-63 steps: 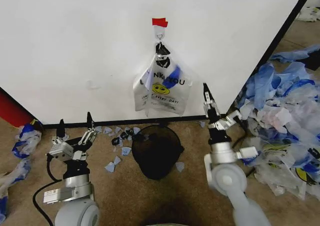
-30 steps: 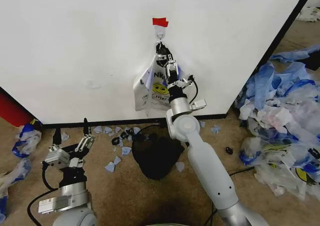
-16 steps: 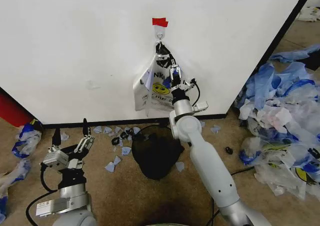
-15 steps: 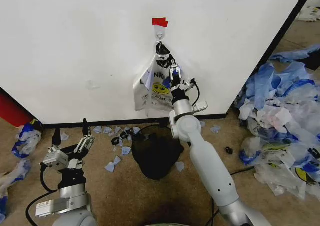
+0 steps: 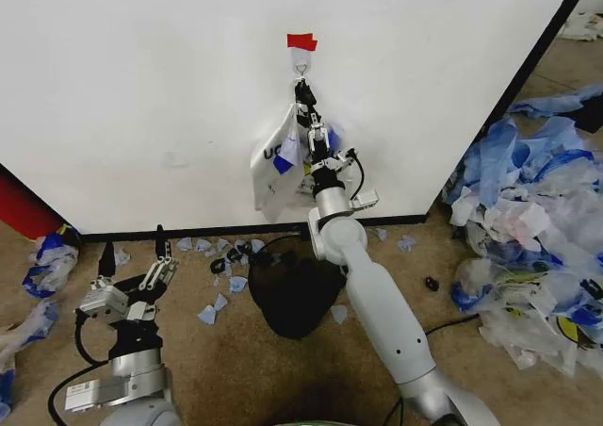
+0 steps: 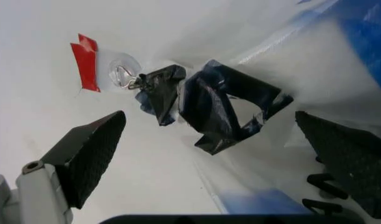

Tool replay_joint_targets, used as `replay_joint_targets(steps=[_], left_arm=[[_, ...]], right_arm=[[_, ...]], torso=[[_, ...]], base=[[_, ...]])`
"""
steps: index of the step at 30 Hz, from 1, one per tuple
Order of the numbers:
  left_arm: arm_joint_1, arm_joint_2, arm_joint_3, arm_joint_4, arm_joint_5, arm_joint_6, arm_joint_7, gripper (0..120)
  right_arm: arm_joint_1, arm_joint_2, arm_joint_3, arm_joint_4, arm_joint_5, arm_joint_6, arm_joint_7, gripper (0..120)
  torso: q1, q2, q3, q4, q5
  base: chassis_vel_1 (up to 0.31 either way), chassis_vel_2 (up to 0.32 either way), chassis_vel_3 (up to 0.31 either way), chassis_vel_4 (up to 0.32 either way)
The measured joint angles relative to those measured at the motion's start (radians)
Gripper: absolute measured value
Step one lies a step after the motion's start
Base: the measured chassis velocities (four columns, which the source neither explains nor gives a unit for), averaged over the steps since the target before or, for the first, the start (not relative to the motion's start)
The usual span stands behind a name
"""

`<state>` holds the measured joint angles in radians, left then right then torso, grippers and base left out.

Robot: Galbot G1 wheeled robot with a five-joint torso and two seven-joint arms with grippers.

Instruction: Pick up the garbage bag from the wall and place it over the trash bin.

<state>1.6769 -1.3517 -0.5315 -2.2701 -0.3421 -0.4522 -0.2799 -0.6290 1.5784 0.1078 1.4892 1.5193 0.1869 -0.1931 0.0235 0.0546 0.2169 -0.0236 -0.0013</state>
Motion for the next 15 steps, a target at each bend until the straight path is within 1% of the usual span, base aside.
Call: replay_joint_targets(steps=[7,8,9,13,14,15], left_arm=[[0.01,-0.009,0.01,-0.004,0.002,0.0,0.0,97],[0.012,-0.011,0.012,-0.004,0.003,0.0,0.0,97],[0.013,-0.012,0.014,-0.004,0.004,0.0,0.001,97],[0.016,-0.015,0.017,-0.003,0.005,0.0,0.003,97],[0.016,-0.015,0.017,-0.003,0.005,0.0,0.003,97],[0.016,-0.015,0.018,-0.002,0.005,0.0,0.003,97]], right_arm=[[0.012,0.007,0.0,-0.037,-0.005,-0.001,-0.037,100],[0.013,0.009,0.001,-0.041,-0.008,-0.001,-0.043,98],[0.014,0.01,0.001,-0.045,-0.01,-0.001,-0.048,96],[0.021,0.013,0.005,-0.067,-0.019,0.0,-0.066,80],[0.021,0.013,0.005,-0.067,-0.019,0.0,-0.066,80],[0.024,0.015,0.007,-0.074,-0.022,0.001,-0.074,75]], torso=[[0.0,0.0,0.0,0.0001,0.0001],[0.0,0.0,0.0,0.0,0.0001],[0.0,0.0,0.0,0.0,0.0],[0.0,0.0,0.0,0.0,0.0],[0.0,0.0,0.0,0.0,0.0],[0.0,0.0,0.0,0.0,0.0001]], base=[[0.0,0.0,0.0,0.0],[0.0,0.0,0.0,0.0],[0.0,0.0,0.0,0.0],[0.0,0.0,0.0,0.0],[0.0,0.0,0.0,0.0],[0.0,0.0,0.0,0.0]])
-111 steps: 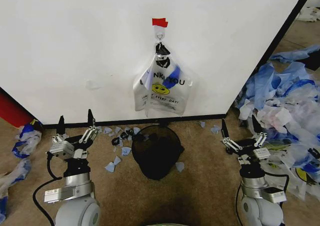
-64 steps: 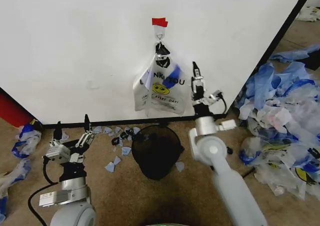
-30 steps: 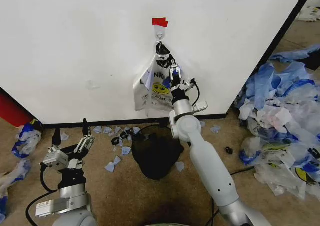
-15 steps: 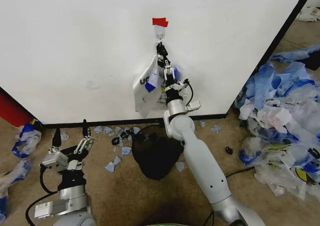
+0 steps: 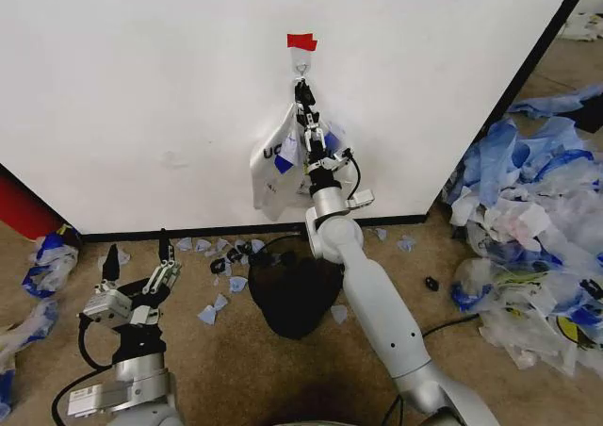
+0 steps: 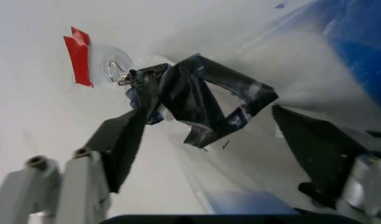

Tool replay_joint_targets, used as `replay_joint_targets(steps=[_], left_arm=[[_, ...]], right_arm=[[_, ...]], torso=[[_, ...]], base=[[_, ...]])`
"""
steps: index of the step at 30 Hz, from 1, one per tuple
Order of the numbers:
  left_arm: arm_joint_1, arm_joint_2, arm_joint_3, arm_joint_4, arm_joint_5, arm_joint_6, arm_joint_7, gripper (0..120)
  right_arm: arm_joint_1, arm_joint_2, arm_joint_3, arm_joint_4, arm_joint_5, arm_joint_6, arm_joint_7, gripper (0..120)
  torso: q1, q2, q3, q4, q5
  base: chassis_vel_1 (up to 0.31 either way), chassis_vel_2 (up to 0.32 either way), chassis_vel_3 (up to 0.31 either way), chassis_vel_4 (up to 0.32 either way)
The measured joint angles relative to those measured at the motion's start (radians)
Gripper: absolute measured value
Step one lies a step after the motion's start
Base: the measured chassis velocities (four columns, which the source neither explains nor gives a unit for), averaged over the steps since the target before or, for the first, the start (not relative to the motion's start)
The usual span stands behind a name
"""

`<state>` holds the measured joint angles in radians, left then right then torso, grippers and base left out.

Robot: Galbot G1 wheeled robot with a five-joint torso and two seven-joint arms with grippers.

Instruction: Pick up the garbage bag from the wall and place it over the trash bin.

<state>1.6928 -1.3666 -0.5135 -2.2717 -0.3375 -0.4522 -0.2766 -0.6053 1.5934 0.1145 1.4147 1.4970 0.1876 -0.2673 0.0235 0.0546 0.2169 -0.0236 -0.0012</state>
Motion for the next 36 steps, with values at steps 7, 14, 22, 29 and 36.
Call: replay_joint_targets(steps=[7,14,22,29,36], left_arm=[[0.0,0.0,0.007,0.004,-0.001,0.004,0.0,97],[-0.001,-0.001,0.011,0.004,-0.001,0.008,0.0,97],[-0.003,0.002,0.012,0.005,-0.003,0.012,0.0,98],[-0.007,0.004,0.014,0.012,-0.006,0.014,-0.002,97],[-0.006,0.008,0.014,0.016,-0.006,0.014,-0.004,97]], right_arm=[[0.001,0.0,-0.001,-0.007,-0.014,0.003,-0.015,50],[-0.005,-0.008,-0.005,0.003,-0.017,0.003,-0.016,26],[-0.027,-0.024,-0.008,0.036,-0.025,0.005,-0.018,0],[-0.046,-0.039,-0.009,0.062,-0.038,0.01,-0.018,0],[-0.089,-0.047,-0.014,0.101,-0.053,0.015,-0.018,0]], torso=[[0.0,0.0,0.0,0.0,0.0],[0.0,0.0,0.0,0.0,0.0],[0.0,0.0,0.0,0.0,0.0],[0.0,0.0,0.0,0.0,0.0],[0.0,0.0,0.0,0.0,0.0]], base=[[0.0,0.0,0.0,0.0],[0.0,0.0,0.0,0.0],[0.0,0.0,0.0,0.0],[0.0,0.0,0.0,0.0],[0.0,0.0,0.0,0.0]])
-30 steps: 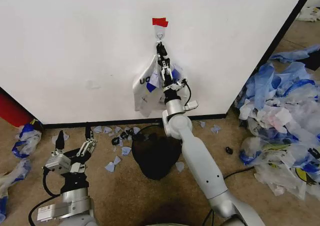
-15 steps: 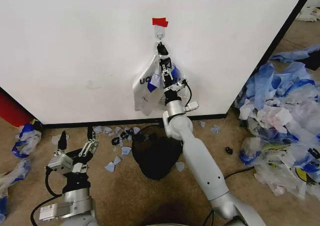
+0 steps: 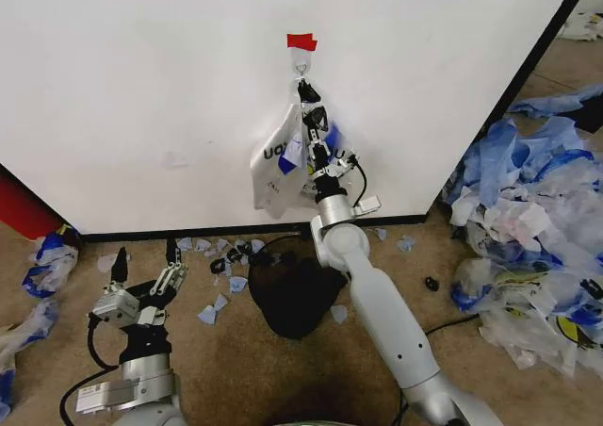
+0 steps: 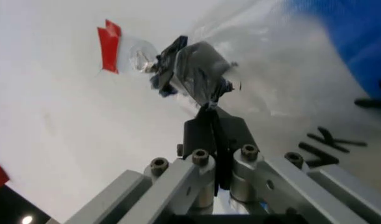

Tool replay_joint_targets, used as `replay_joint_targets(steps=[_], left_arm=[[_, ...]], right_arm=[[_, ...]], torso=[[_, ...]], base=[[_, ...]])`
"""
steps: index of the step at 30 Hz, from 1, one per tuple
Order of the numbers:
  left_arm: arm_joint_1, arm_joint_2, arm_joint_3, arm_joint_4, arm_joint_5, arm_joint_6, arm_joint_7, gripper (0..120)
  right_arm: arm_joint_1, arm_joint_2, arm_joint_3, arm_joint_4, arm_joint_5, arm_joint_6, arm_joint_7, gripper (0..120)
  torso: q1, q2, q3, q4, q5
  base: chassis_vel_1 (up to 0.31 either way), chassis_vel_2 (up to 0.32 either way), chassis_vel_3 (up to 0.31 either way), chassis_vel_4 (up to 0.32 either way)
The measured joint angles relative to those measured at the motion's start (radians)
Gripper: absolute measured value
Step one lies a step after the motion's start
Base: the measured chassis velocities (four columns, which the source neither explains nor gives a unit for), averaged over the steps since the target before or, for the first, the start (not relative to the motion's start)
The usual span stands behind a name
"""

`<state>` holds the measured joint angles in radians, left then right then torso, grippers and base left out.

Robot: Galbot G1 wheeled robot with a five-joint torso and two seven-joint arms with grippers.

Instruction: Pick up the garbage bag from the wall and place it over the trash bin.

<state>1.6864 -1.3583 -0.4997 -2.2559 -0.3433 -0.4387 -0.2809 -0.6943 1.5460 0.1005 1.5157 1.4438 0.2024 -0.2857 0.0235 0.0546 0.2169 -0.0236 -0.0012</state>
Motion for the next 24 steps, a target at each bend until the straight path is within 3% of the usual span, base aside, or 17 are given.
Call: replay_joint_targets(steps=[12,24], left_arm=[[-0.005,0.008,0.0,0.004,-0.004,-0.001,-0.004,97],[-0.023,0.022,-0.002,0.012,-0.02,0.005,-0.014,97]], right_arm=[[-0.112,-0.036,-0.02,0.141,-0.014,0.008,0.024,0],[-0.255,-0.15,-0.037,0.331,0.002,0.007,0.04,0]], torso=[[0.0,0.0,0.0,0.0001,0.0],[0.0,0.0,0.0,-0.0001,0.0]], base=[[0.0,0.0,0.0,0.0],[0.0,0.0,0.0,0.0]])
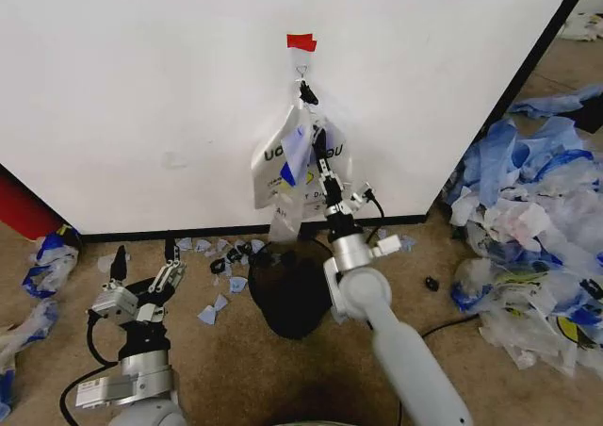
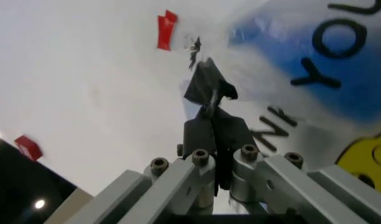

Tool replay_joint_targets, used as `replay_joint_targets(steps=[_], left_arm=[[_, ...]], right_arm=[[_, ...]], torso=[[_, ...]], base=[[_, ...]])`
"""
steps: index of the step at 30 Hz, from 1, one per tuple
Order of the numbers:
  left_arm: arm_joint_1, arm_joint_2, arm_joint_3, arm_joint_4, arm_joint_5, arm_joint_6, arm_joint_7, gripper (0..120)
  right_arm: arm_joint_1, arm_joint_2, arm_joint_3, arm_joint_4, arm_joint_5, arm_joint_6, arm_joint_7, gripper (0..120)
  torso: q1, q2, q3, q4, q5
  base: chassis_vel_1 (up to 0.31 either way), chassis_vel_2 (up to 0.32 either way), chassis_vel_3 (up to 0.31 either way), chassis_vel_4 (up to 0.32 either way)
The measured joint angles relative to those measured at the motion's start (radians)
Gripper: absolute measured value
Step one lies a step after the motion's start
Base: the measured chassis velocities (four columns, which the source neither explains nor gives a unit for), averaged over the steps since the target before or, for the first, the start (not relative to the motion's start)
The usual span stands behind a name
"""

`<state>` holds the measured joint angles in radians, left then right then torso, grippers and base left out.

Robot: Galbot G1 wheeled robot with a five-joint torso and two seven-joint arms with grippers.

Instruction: Pick up the garbage bag from the wall and place it over the trash bin.

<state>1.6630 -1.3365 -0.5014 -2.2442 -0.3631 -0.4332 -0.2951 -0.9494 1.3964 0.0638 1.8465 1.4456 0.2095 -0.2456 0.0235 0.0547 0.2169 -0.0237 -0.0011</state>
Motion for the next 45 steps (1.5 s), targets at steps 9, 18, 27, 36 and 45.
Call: replay_joint_targets(steps=[9,18,27,36,45], left_arm=[[-0.002,0.001,0.0,0.002,0.0,0.001,-0.002,97],[-0.009,0.002,0.003,0.009,0.0,0.0,-0.004,97],[-0.024,0.009,0.006,0.022,-0.002,0.0,-0.006,97],[-0.042,0.015,0.007,0.031,-0.01,0.003,-0.009,97],[-0.056,0.023,0.006,0.044,-0.018,0.004,-0.011,97]], right_arm=[[-0.059,-0.074,-0.011,0.077,-0.002,0.0,0.005,0],[-0.125,-0.161,-0.02,0.138,-0.005,0.004,0.013,0],[-0.184,-0.21,-0.015,0.196,-0.017,0.015,0.029,0],[-0.229,-0.244,-0.016,0.23,-0.023,0.024,0.048,0],[-0.257,-0.277,-0.024,0.256,-0.029,0.033,0.076,0]], torso=[[0.0,0.0,0.0,0.0001,0.0],[0.0,0.0,0.0,0.0001,0.0],[0.0,0.0,0.0,0.0001,0.0],[0.0,0.0,0.0,0.0001,-0.0001],[0.0,0.0,0.0,0.0001,-0.0001]], base=[[0.0,0.0,0.0,0.0],[0.0,0.0,0.0,0.0],[0.0,0.0,0.0,0.0],[0.0,0.0,0.0,0.0],[0.0,0.0,0.0,0.0]])
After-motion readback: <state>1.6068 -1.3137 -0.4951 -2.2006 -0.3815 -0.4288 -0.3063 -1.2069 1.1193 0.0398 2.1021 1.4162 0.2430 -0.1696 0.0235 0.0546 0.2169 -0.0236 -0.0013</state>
